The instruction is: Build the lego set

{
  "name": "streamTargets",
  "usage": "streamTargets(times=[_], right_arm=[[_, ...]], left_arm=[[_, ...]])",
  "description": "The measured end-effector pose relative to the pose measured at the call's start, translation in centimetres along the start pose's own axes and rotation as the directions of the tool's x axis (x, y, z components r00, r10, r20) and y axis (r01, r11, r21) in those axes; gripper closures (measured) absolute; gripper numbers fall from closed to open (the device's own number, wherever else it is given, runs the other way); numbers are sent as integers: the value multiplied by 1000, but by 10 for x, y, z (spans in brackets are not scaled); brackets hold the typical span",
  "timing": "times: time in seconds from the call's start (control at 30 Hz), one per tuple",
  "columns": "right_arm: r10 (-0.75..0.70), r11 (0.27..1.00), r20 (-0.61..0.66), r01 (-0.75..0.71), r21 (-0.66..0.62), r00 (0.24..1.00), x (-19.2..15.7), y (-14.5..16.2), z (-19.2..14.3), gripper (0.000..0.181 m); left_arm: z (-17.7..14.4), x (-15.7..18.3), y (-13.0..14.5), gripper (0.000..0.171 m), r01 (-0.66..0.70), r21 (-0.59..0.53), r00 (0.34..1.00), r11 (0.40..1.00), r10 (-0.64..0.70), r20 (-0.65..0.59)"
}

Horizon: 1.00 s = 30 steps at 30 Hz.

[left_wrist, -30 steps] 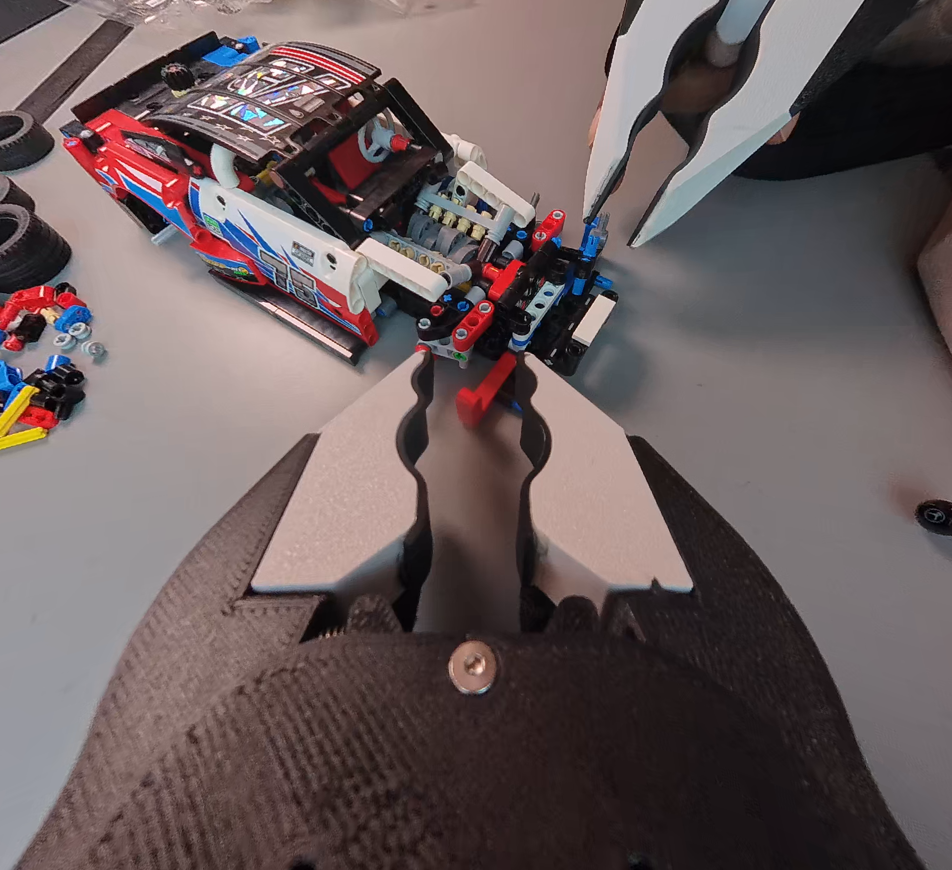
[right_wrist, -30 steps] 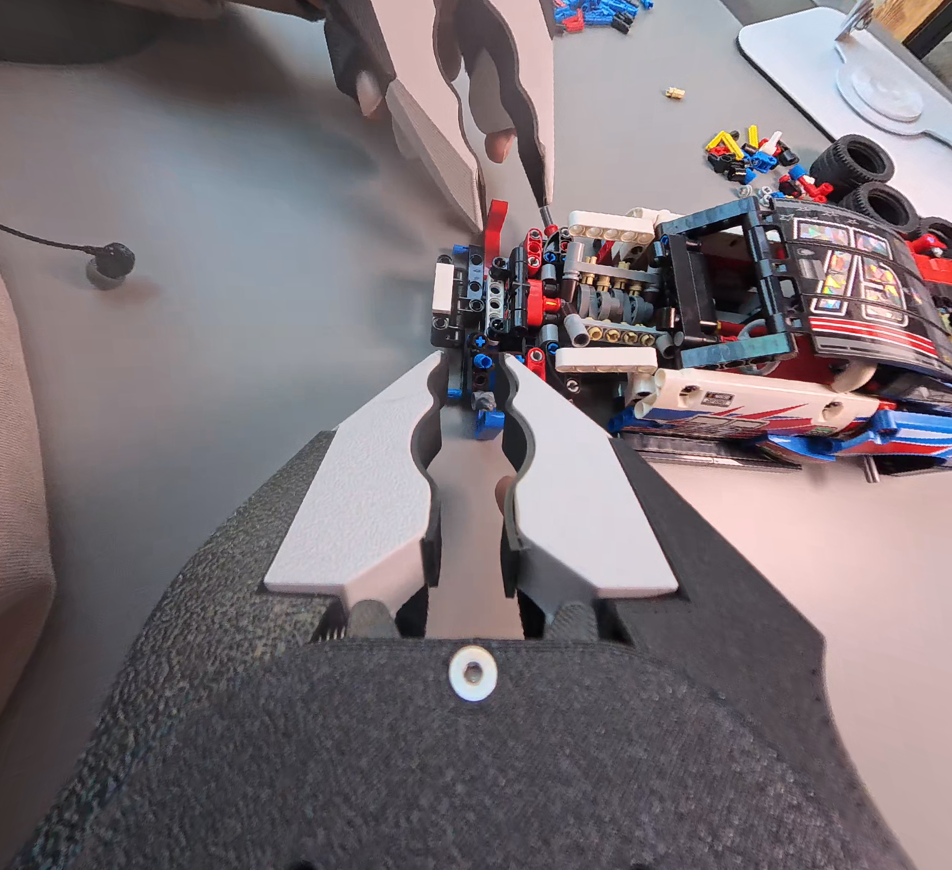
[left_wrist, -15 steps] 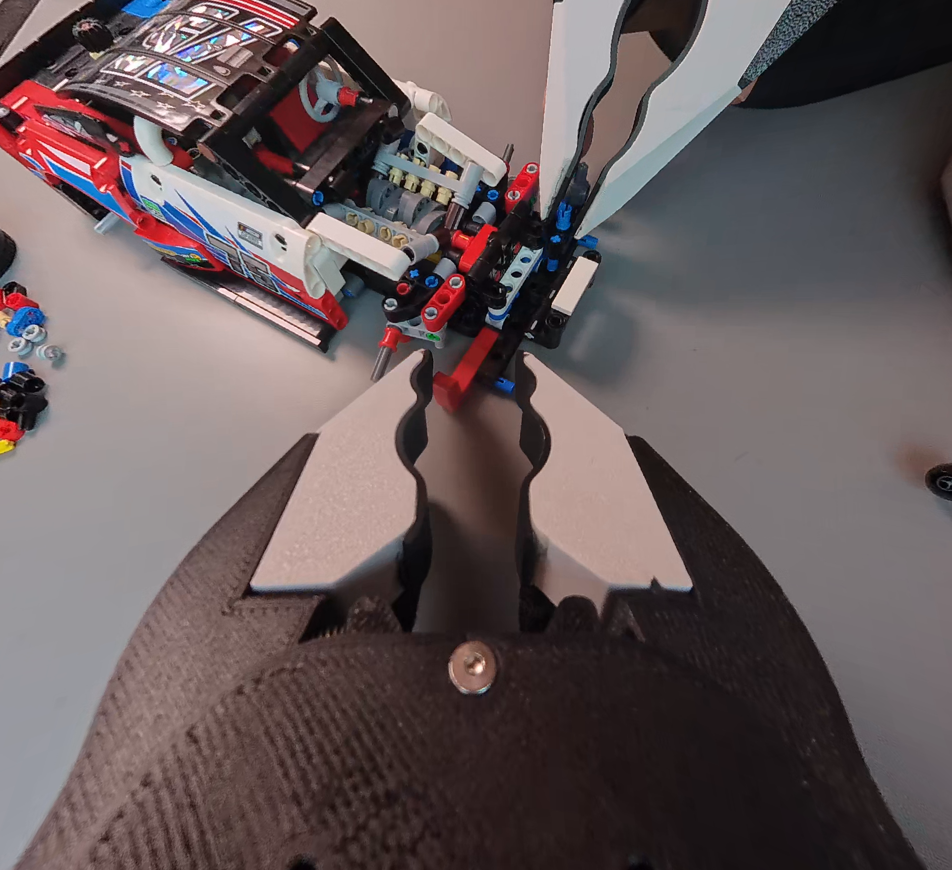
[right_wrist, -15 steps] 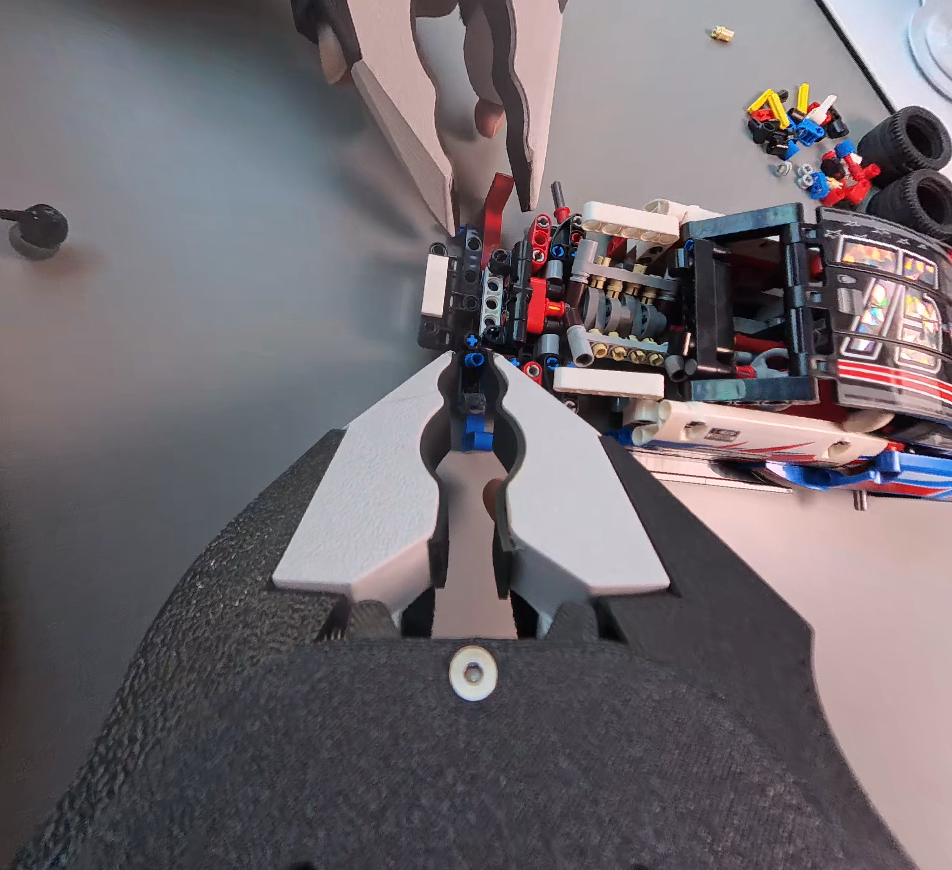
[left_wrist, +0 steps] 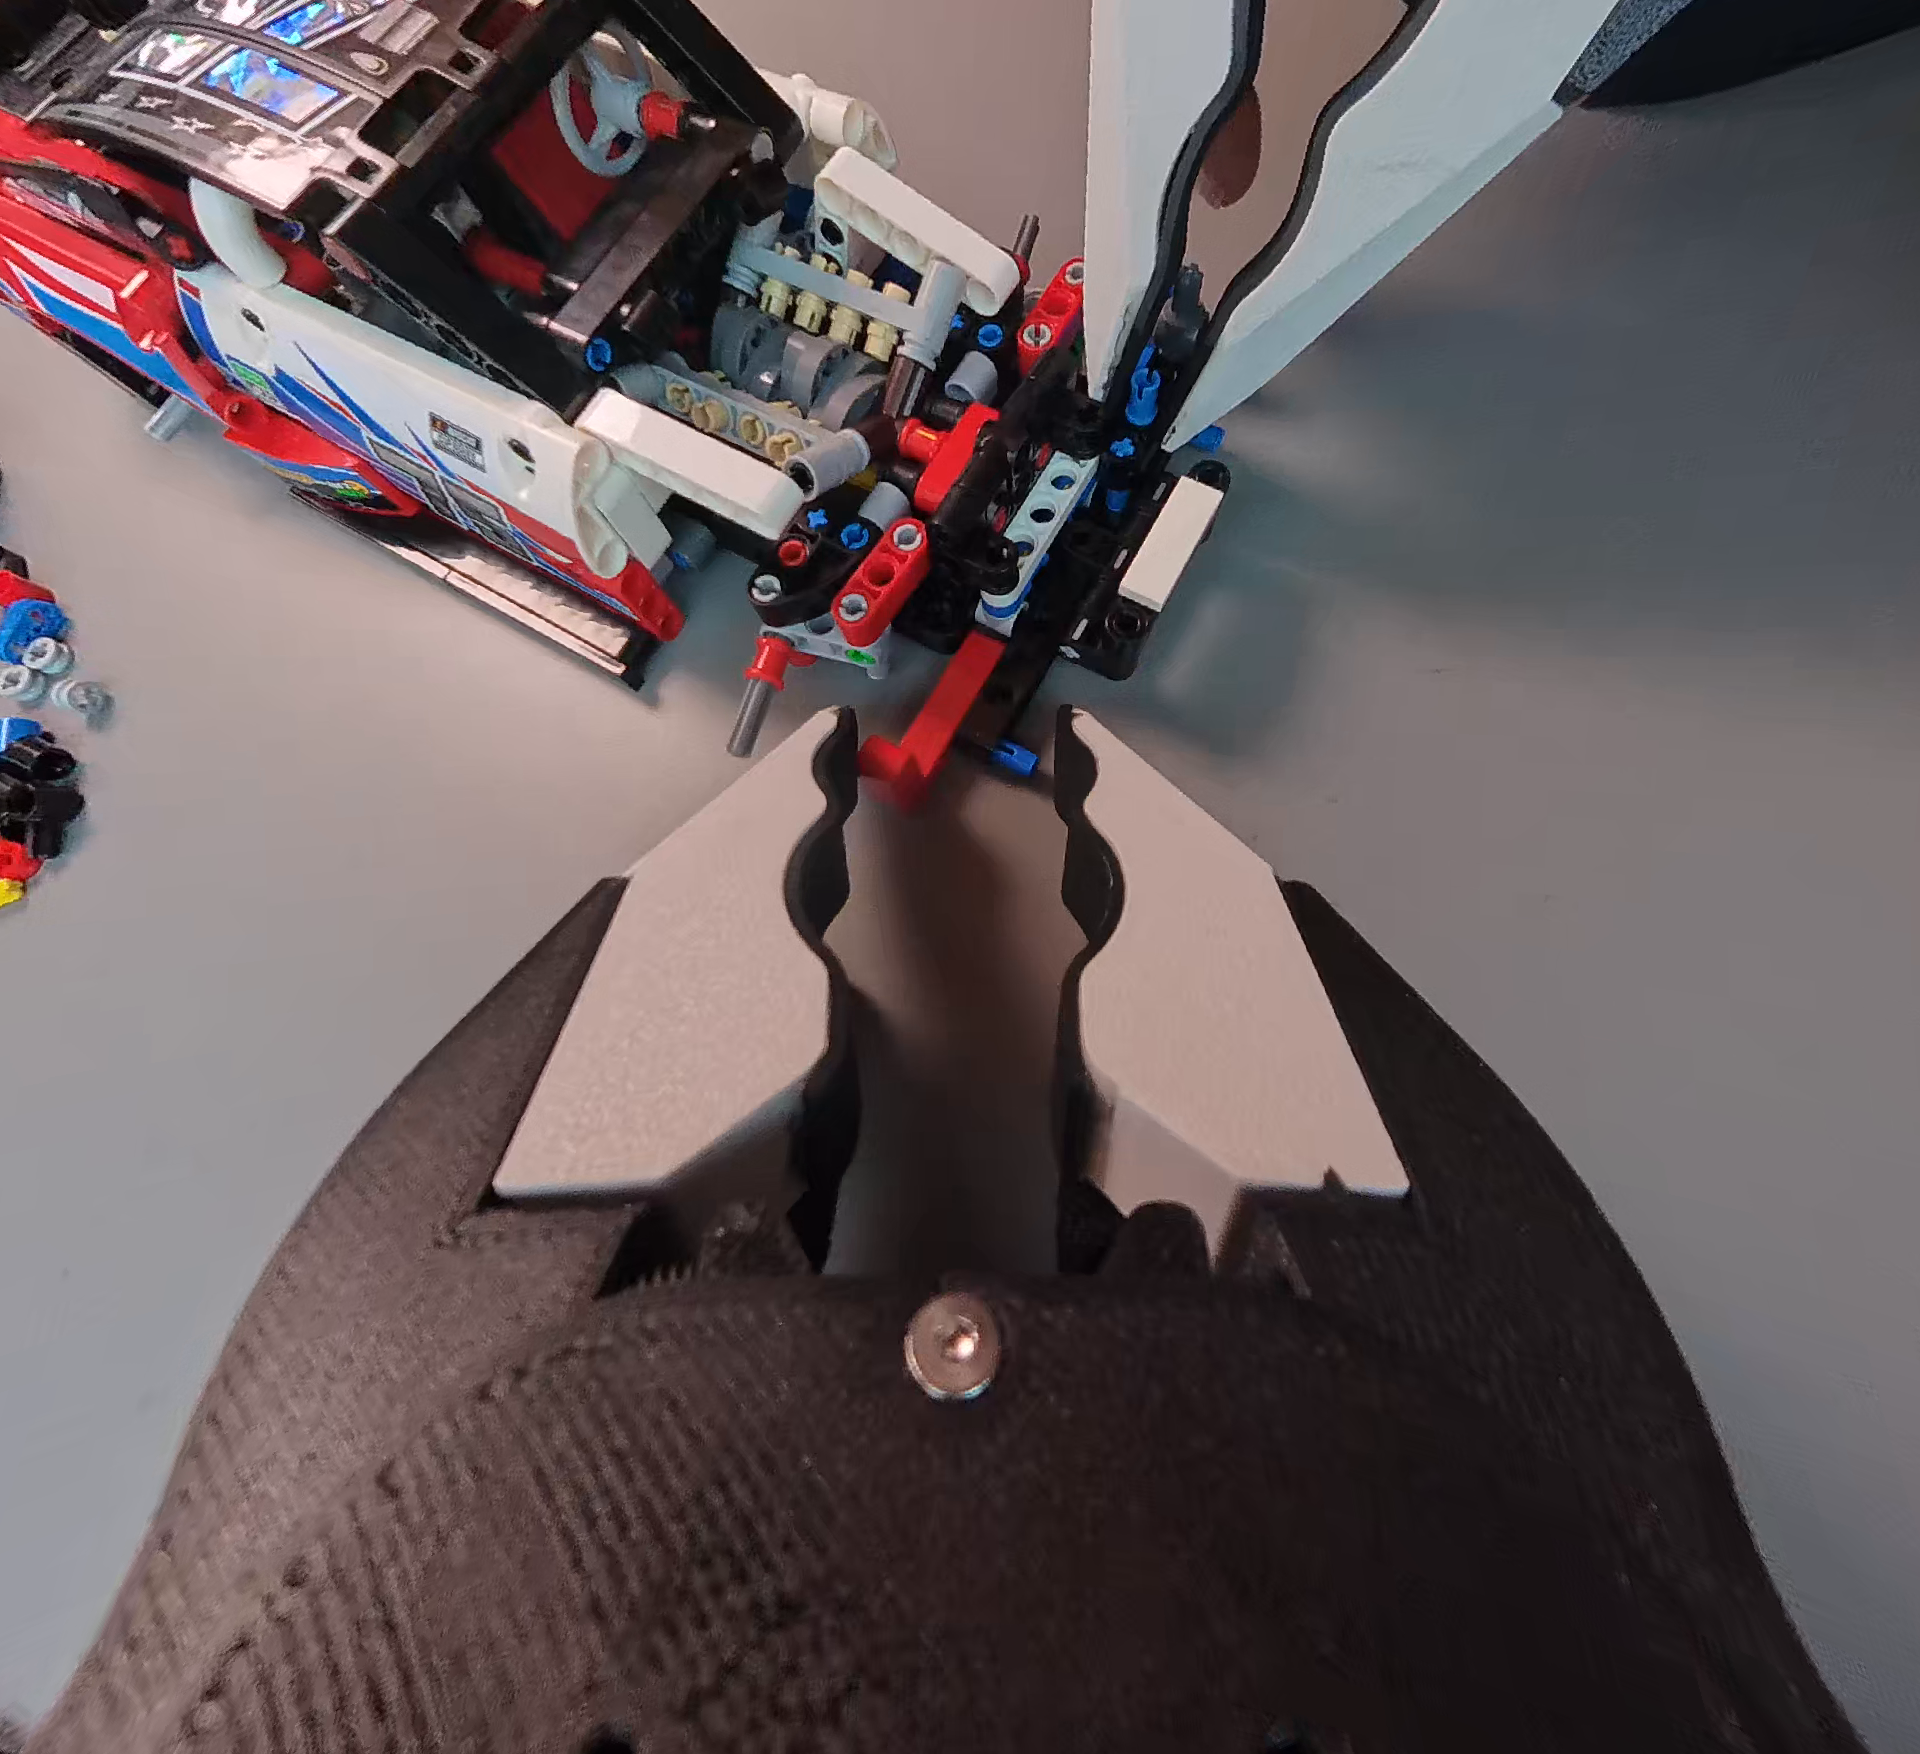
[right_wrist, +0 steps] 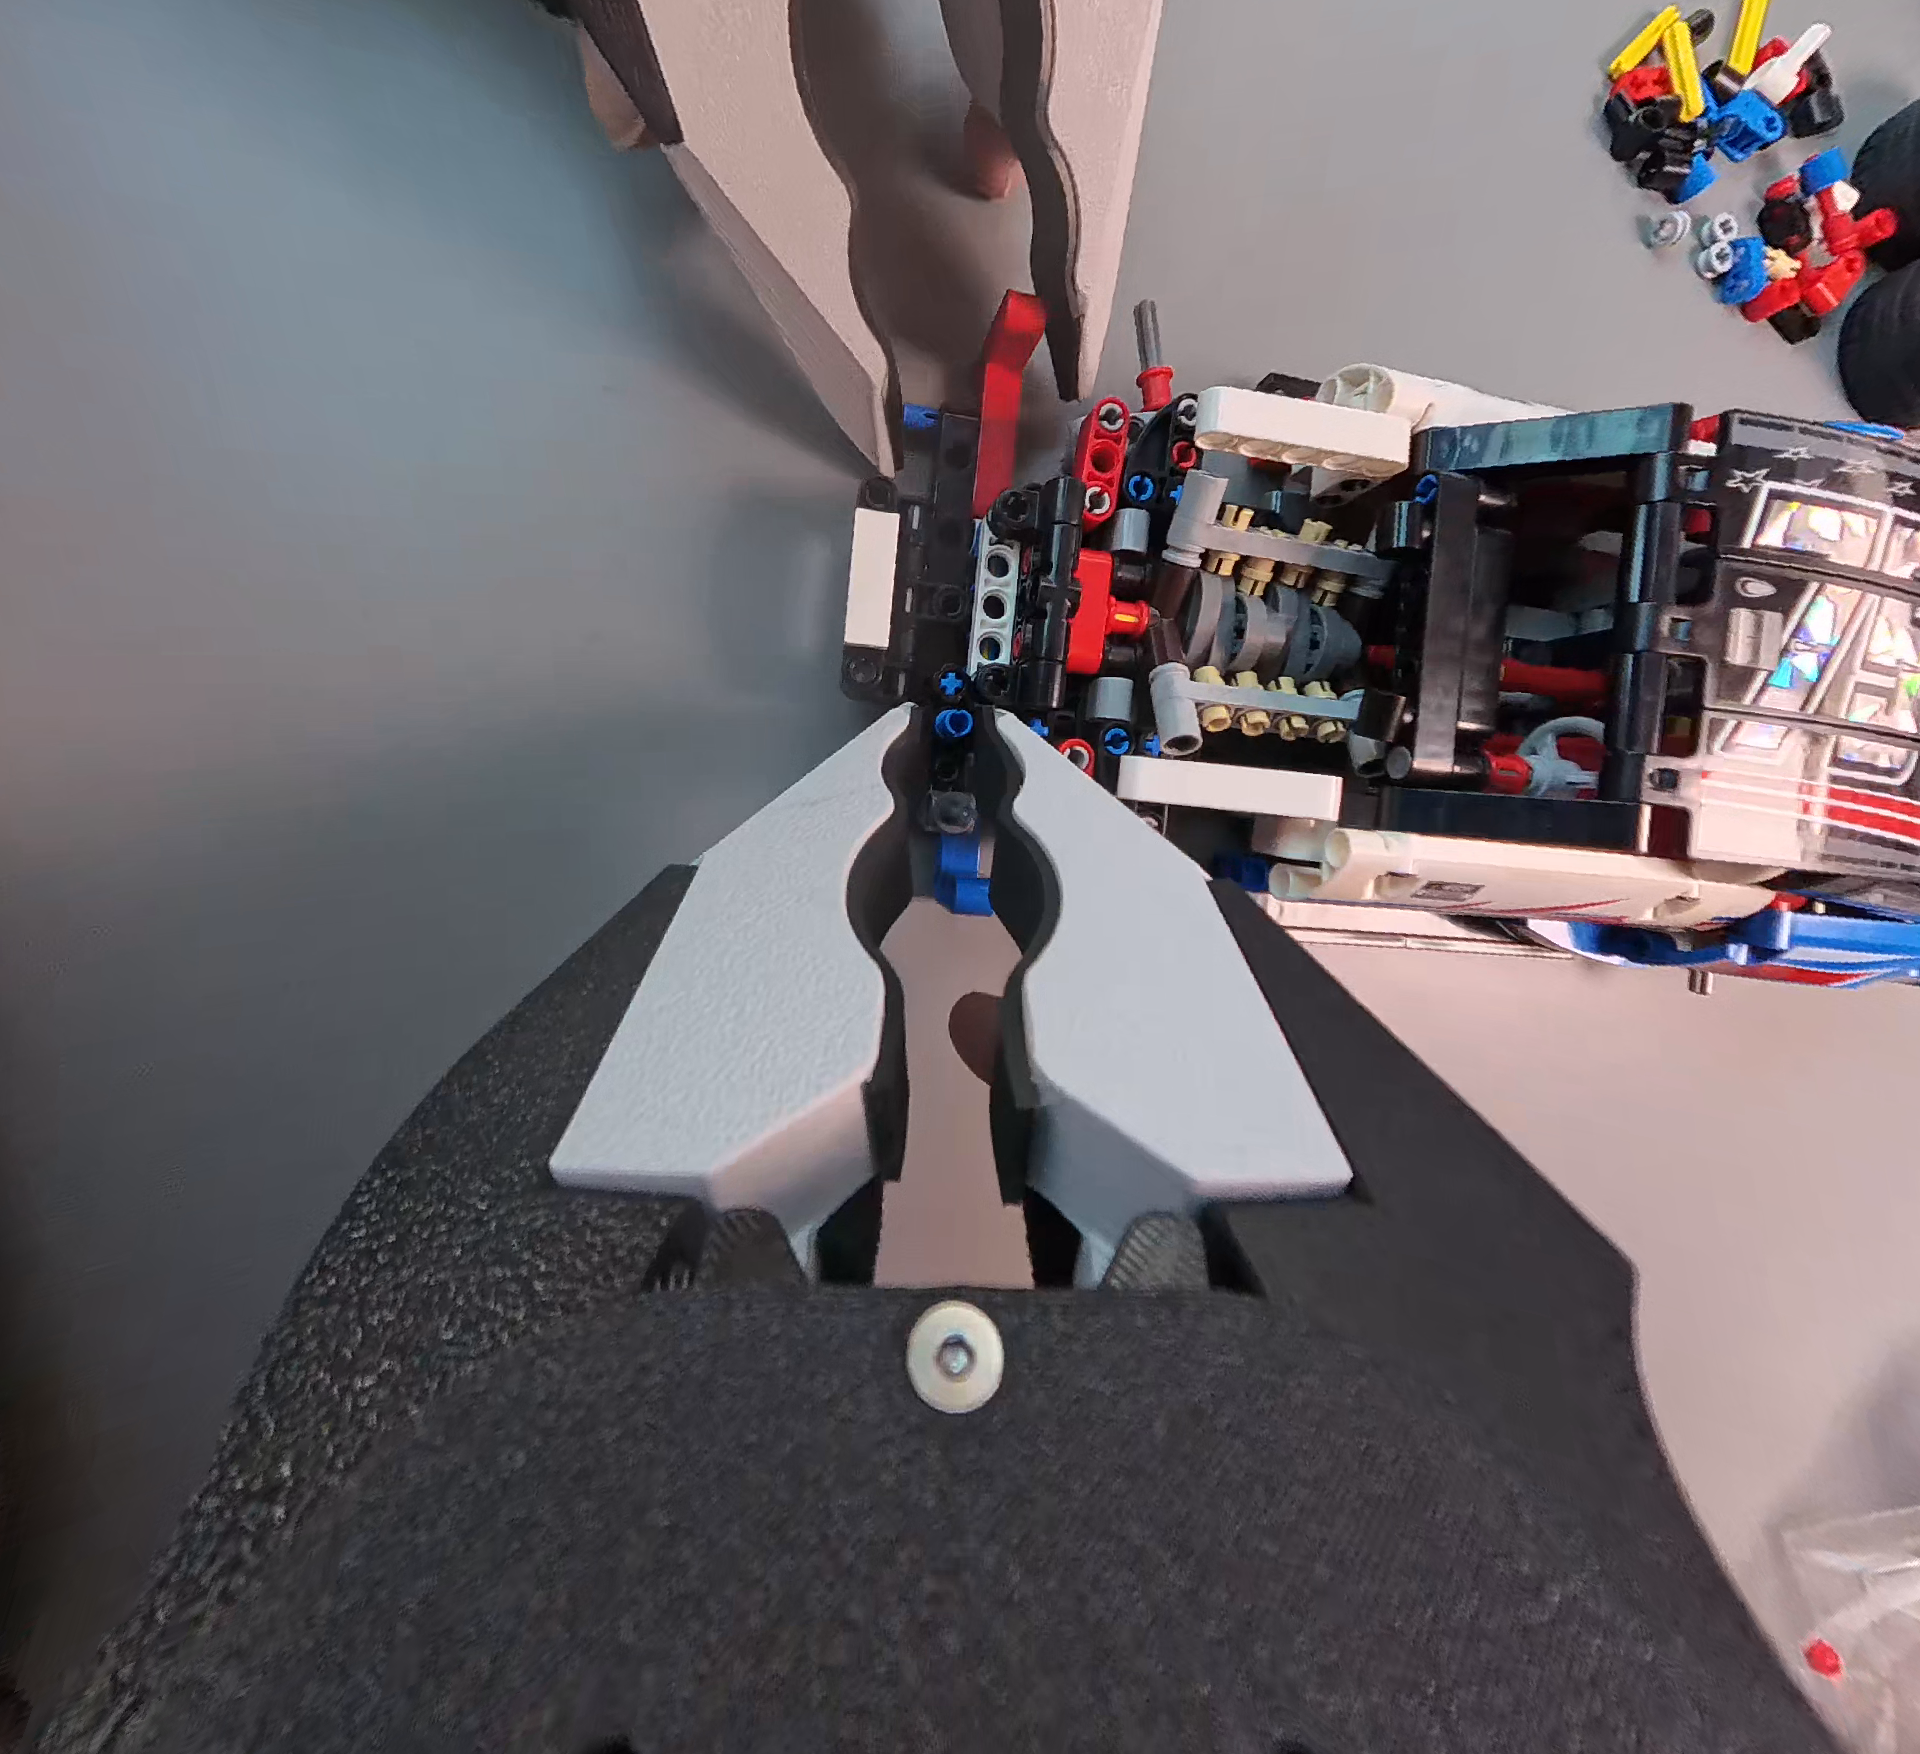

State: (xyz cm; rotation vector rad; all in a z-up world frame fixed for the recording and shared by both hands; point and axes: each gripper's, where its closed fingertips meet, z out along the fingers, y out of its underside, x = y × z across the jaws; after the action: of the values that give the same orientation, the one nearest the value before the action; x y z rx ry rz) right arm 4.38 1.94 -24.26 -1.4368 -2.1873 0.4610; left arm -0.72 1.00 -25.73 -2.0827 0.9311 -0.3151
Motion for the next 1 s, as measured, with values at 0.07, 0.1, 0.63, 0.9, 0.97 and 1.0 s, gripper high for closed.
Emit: streamTargets(times=[0.07, 0.1, 0.63, 0.9, 0.97, 1.0], right_arm=[[-2, 1000, -19, 1, -19, 1000, 0, 0, 0, 175], [6, 1000, -19, -7, -22, 1000, 0, 0, 0, 175], [-76, 992, -35, 72, -103, 997, -2, 4, 0, 174], [-28, 998, -46, 26, -51, 999, -1, 3, -5, 174], [-32, 999, -47, 31, -33, 998, -1, -1, -9, 175], [-36, 999, -44, 34, -42, 998, -1, -1, -9, 175]], left_arm=[[0, -1, 0, 137, 7, 1, 1000, 1000, -7, 16], [0, -1, 0, 138, 4, -1, 1000, 1000, -4, 28], [1, -1, 0, 141, 20, -37, 998, 999, -18, 64], [1, -1, 0, 141, 25, -29, 998, 999, -23, 61], [1, -1, -1, 141, 25, -29, 998, 999, -24, 60], [1, -1, -1, 141, 26, -29, 998, 999, -24, 59]])
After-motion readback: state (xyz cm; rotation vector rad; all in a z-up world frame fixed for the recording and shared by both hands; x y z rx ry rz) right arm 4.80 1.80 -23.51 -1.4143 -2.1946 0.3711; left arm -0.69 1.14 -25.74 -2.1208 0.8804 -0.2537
